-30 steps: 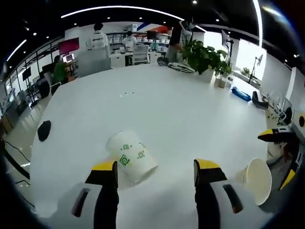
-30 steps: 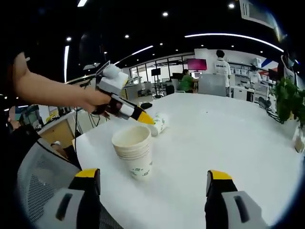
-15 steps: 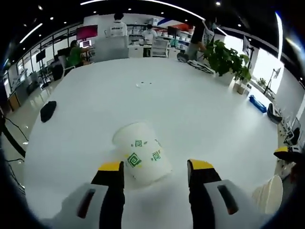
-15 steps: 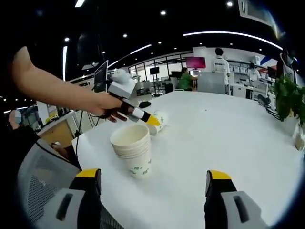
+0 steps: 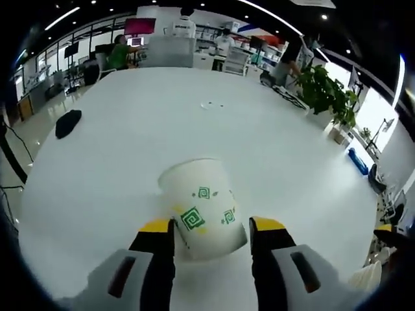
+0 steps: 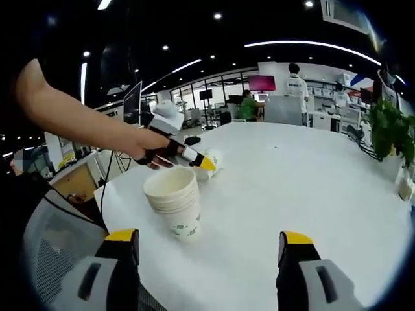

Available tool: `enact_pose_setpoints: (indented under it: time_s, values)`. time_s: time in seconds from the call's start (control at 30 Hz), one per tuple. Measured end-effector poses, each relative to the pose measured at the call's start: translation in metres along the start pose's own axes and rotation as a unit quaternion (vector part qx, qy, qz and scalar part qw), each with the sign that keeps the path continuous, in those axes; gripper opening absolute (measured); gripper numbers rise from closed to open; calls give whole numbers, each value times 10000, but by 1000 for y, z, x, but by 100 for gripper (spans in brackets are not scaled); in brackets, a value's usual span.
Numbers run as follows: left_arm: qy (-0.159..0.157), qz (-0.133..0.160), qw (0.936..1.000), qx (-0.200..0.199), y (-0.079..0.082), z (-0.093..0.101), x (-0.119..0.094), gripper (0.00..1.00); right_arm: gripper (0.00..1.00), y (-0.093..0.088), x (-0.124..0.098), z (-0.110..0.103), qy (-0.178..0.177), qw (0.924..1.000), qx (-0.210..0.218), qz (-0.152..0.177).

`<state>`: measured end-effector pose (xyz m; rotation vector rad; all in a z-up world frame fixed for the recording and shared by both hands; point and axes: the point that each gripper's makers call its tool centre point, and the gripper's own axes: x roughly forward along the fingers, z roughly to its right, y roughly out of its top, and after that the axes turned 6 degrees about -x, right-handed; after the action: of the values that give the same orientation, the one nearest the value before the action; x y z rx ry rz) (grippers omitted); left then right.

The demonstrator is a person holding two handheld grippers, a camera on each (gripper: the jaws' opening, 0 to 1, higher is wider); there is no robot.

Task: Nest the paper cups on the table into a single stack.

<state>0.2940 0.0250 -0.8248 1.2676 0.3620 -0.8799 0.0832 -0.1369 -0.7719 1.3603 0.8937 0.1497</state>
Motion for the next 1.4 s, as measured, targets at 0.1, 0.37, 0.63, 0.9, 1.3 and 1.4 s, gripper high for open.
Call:
enact_pose_setpoints:
  time_s: [0.1, 0.37, 0.63, 0.9, 1.3, 1.4]
  values:
    - [0, -13, 10000, -33, -1, 0, 2, 43, 88, 0, 0, 0, -6, 10000, 16, -10]
    - [-15, -19, 9999, -136, -2, -2, 3, 37, 87, -1, 0, -1, 27, 10000, 26, -41]
    - [-40, 33, 9998, -200, -4, -6, -4, 36, 87, 1, 0, -2, 41, 10000, 7, -22]
    - [-208, 125, 9995, -189, -6, 3, -20, 35, 87, 4, -1, -4, 50, 10000, 7, 45]
    - [-563, 472, 9972, 116, -4, 22, -63, 35, 86, 11, -3, -11, 165, 9998, -7, 134]
    - [-680, 557, 9959, 226, -4, 30, -77, 35, 86, 14, -4, -13, 204, 9997, -3, 162]
